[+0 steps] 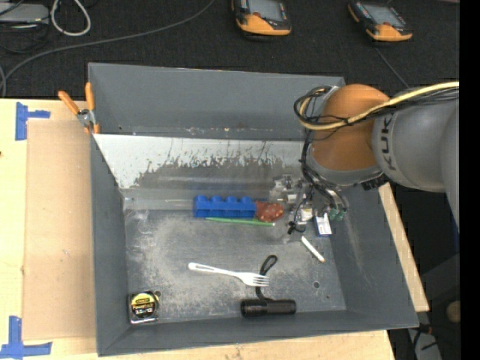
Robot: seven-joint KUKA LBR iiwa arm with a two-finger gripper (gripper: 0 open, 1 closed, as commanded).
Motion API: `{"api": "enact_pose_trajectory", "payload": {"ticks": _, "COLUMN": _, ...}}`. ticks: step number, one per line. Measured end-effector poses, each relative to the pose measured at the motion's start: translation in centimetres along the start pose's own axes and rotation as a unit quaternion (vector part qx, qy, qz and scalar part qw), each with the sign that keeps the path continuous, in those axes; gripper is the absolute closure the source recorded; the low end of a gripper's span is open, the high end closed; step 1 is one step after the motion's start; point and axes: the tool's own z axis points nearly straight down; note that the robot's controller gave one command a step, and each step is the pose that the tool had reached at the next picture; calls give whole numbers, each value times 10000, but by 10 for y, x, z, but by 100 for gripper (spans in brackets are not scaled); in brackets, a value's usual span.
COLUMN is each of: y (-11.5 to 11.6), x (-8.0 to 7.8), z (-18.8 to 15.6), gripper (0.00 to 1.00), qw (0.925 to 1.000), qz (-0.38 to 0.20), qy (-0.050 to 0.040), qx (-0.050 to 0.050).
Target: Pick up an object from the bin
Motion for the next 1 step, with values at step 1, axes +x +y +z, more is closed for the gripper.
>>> {"api": "enact_pose_trajectory", "payload": {"ticks": 1, "y": -18, "x": 1, "z": 27, "gripper": 0, "qw": 9986, "qz": -529, "qy": 0, "qx": -8}}
